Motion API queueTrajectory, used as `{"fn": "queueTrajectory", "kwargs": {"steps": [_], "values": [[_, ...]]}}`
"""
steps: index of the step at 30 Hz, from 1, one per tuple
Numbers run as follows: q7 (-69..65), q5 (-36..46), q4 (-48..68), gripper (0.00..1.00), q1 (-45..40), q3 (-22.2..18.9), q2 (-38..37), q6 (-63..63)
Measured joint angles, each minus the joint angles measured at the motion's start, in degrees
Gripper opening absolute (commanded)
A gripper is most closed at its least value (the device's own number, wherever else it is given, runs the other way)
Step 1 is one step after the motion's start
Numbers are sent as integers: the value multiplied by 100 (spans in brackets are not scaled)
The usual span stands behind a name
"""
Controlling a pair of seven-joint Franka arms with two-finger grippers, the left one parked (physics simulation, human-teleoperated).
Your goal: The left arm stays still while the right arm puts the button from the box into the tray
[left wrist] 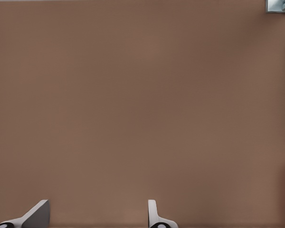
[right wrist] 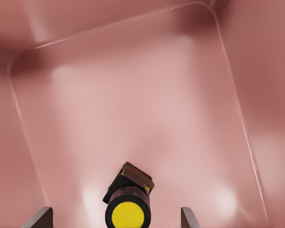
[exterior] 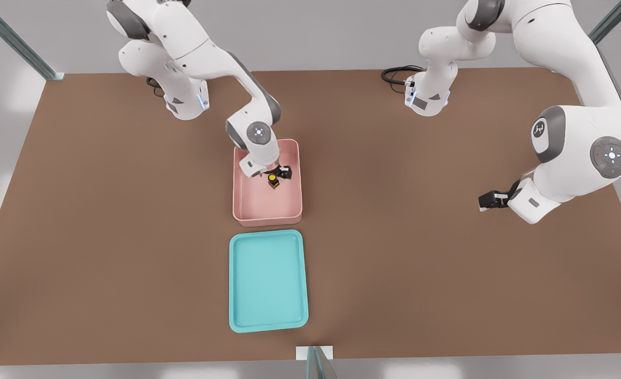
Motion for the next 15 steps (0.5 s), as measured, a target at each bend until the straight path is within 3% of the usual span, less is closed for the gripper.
{"fn": "queueTrajectory", "kwargs": {"steps": [15], "values": [[1181, -2, -469, 100, 54, 0, 47, 860]]}}
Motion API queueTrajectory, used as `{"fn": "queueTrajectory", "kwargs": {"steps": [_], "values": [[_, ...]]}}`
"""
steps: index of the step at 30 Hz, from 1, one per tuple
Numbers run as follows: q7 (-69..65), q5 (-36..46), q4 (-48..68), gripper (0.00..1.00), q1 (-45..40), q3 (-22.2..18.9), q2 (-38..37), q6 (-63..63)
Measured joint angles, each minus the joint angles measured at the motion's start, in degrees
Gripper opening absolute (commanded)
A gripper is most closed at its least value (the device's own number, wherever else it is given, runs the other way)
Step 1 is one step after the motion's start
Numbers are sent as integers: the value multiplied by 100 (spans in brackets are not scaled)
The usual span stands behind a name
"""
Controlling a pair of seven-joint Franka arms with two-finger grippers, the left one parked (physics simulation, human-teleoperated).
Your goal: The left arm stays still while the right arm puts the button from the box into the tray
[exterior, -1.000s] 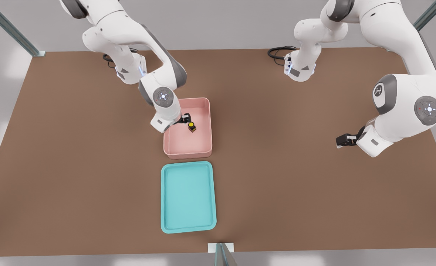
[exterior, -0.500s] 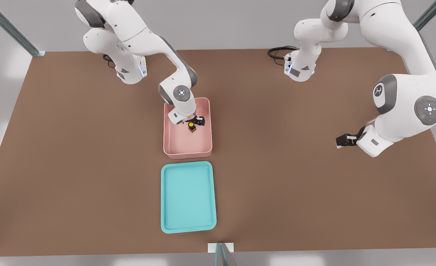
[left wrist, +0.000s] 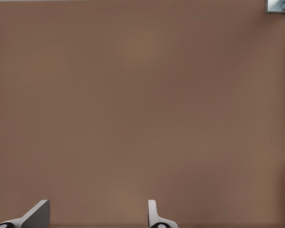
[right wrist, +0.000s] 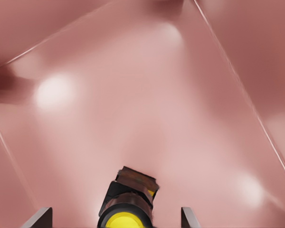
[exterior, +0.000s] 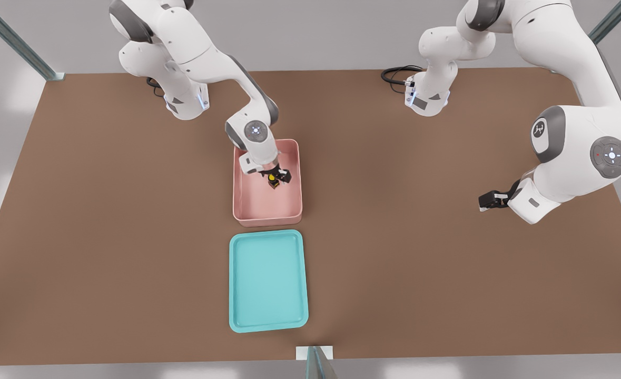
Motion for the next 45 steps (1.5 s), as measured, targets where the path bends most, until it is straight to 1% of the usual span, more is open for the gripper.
{"fn": "queueTrajectory", "kwargs": {"steps": [3, 4, 6, 8, 10, 11, 13, 14, 15, 18, 21, 25, 29, 32, 34, 36, 38, 41, 45], "values": [[142, 0, -114, 100, -3, 0, -42, 88], [184, 0, -125, 97, -3, 0, -42, 112], [263, 1, -137, 85, -3, 0, -40, 148], [333, 1, -137, 80, -3, -5, -36, 174], [396, 1, -137, 80, -17, -8, -32, 192], [425, 1, -139, 78, -24, -8, -32, 200], [478, 2, -141, 67, -28, -9, -31, 211], [504, 2, -141, 63, -29, -9, -31, 215], [529, 2, -143, 55, -29, -9, -31, 220], [599, 3, -140, 48, -29, -9, -26, 228], [664, 5, -138, 46, -30, -13, -28, 240], [735, 7, -138, 46, -38, -17, -166, 226], [786, 6, -90, 46, -39, -52, -614, 74], [816, -35, 96, 46, -32, -220, -1009, -179], [830, -112, 496, 46, -86, -410, -1096, -424], [841, -158, 1113, 46, -331, -469, -968, -713], [849, -185, 1761, 46, -596, -489, -668, -991], [860, -197, 2577, 46, -928, -497, -113, -1320], [874, -191, 3771, 46, -1138, -478, 690, -1793]]}}
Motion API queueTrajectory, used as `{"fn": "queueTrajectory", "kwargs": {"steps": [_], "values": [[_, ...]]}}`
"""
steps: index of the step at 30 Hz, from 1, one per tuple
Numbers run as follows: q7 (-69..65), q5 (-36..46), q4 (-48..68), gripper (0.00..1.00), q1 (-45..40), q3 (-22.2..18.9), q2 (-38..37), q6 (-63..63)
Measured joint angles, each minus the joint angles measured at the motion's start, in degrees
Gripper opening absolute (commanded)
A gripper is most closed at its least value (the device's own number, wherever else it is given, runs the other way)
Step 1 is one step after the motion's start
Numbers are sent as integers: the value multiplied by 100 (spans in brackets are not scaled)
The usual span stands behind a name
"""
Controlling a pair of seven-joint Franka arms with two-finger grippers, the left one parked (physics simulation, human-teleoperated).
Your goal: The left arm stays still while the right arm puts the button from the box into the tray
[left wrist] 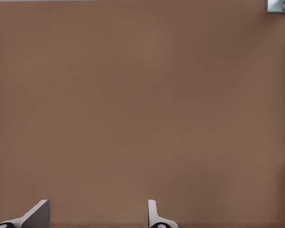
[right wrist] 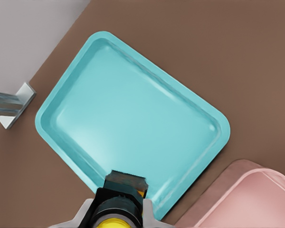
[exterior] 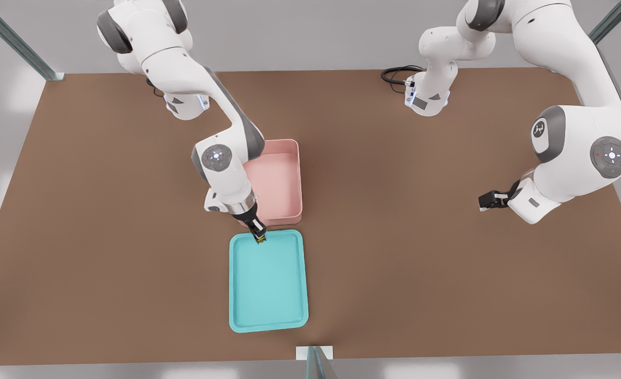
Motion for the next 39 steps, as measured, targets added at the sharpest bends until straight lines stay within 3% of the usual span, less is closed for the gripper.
{"fn": "queueTrajectory", "kwargs": {"steps": [6, 12, 22, 23, 25, 27, 29, 31, 32, 34, 36, 38, 39], "values": [[19, 9, 1601, 46, -219, 30, 1130, -784], [36, 4, 2313, 46, -284, 43, 2078, -1175], [52, -2, 2818, 46, -485, 125, 2855, -1117], [53, -2, 2821, 49, -488, 129, 2881, -1081], [50, -6, 2819, 100, -490, 134, 2905, -1028], [37, -11, 2820, 100, -496, 132, 2894, -991], [23, -10, 2794, 100, -499, 131, 2556, -1027], [-111, 99, 2618, 100, -717, 350, 1662, -1395], [-306, 251, 2334, 100, -827, 125, 1099, -1679], [-921, 353, 2614, 100, -1309, -768, 511, -2580], [-1629, 430, 2723, 100, -2014, -1022, 208, -3279], [-2240, 351, 2566, 100, -3034, -47, 29, -3744], [-2511, 282, 1530, 100, -3296, 228, -571, -3729]]}}
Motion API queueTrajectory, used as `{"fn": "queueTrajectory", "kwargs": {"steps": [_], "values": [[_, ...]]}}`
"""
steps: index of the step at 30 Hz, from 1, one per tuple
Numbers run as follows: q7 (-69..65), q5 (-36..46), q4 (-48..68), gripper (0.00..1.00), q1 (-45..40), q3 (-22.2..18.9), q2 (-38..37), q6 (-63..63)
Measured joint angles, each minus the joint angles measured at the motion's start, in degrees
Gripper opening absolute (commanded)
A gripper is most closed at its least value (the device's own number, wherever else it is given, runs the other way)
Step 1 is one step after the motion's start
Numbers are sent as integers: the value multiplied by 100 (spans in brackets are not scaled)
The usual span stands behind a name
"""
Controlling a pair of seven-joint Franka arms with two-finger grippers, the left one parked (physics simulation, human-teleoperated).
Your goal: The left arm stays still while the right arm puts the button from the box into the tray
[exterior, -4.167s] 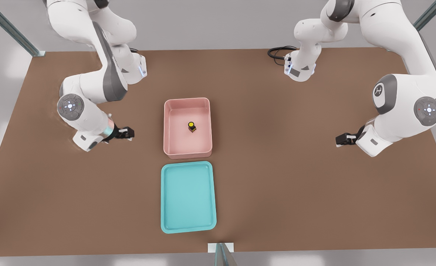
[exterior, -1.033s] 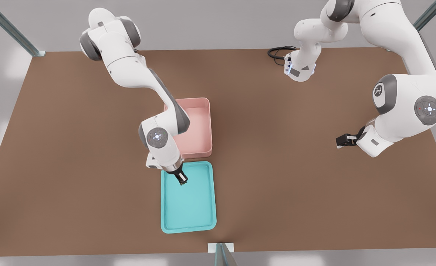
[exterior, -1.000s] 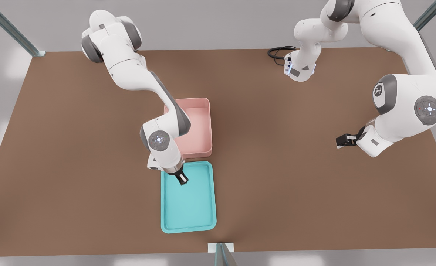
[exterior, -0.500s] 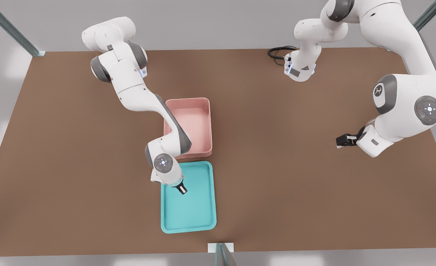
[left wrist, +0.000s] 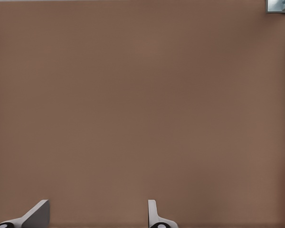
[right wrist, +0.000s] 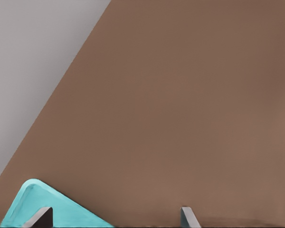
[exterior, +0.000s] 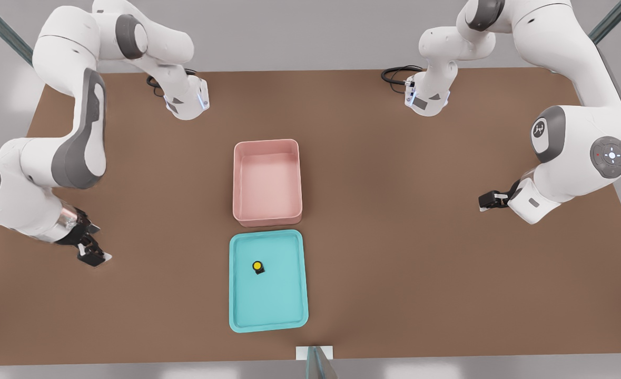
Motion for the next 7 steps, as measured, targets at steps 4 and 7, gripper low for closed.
{"fn": "queueTrajectory", "kwargs": {"steps": [4, 7], "values": [[-970, -150, -1833, 100, -294, 242, -1103, 383], [-1568, -195, -1907, 100, -262, 279, -1145, 503]]}}
